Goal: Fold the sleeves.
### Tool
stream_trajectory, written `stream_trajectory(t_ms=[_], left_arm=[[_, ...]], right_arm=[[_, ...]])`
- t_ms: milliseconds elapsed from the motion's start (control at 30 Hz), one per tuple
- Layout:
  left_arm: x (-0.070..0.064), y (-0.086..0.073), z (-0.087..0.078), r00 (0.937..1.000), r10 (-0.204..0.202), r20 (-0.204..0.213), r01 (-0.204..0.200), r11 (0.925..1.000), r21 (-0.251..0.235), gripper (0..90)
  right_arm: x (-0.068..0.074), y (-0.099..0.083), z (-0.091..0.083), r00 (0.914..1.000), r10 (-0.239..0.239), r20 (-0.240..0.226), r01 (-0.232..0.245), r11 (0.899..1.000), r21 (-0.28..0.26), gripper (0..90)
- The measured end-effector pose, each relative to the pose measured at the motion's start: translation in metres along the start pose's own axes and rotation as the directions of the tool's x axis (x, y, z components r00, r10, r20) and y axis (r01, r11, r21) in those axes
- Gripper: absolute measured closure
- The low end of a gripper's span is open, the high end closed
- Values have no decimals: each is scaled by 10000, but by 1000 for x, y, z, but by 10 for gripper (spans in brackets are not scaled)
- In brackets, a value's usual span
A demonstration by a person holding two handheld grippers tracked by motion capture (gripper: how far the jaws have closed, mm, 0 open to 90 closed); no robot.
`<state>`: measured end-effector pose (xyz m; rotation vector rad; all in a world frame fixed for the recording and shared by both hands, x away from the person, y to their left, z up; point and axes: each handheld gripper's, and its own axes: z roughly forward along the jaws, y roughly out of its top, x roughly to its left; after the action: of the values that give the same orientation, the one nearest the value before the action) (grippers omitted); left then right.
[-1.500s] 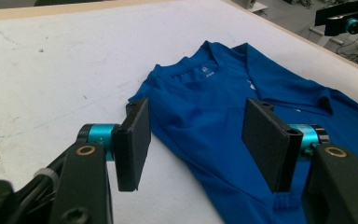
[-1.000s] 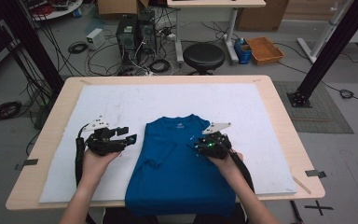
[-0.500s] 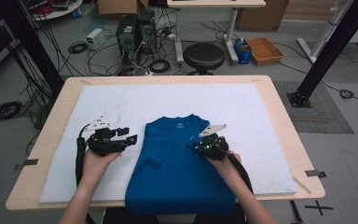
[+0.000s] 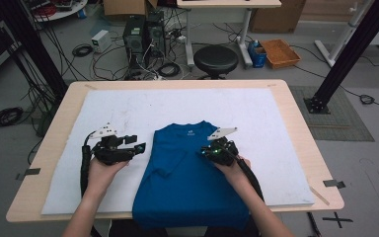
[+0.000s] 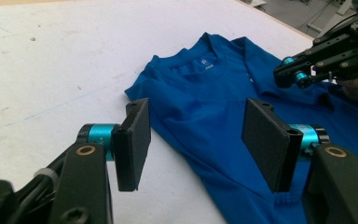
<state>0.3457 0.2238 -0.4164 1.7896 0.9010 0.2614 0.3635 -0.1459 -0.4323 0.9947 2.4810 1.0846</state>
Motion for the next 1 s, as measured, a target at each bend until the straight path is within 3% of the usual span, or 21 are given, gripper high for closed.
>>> stream_trajectory(t_ms=[200, 367, 467, 600, 767, 1000], left_arm=[[-1, 0, -1, 10000, 27, -47, -27, 9999, -116, 422], [0, 0, -2, 9999, 82, -131, -84, 9999, -140, 422], [1, 1, -3, 9998, 97, -144, -100, 9998, -174, 422], [2, 1, -4, 9997, 123, -192, -126, 9998, -183, 422], [2, 1, -4, 9996, 86, -271, -92, 9998, -198, 415], [-1, 1, -1, 9996, 143, -253, -147, 9998, -165, 414]], right_arm=[[-5, 0, -9, 9999, 163, 42, -161, 9990, -406, 723], [-21, -5, -34, 9979, 532, 379, -487, 9927, -1104, 579], [-34, -11, -51, 9933, 941, 678, -824, 9838, -1590, 502], [-52, -23, -70, 9787, 1621, 1262, -1311, 9659, -2233, 412], [-69, -36, -86, 9602, 2172, 1756, -1642, 9475, -2742, 397], [-78, -44, -95, 9487, 2461, 1983, -1815, 9379, -2957, 384]])
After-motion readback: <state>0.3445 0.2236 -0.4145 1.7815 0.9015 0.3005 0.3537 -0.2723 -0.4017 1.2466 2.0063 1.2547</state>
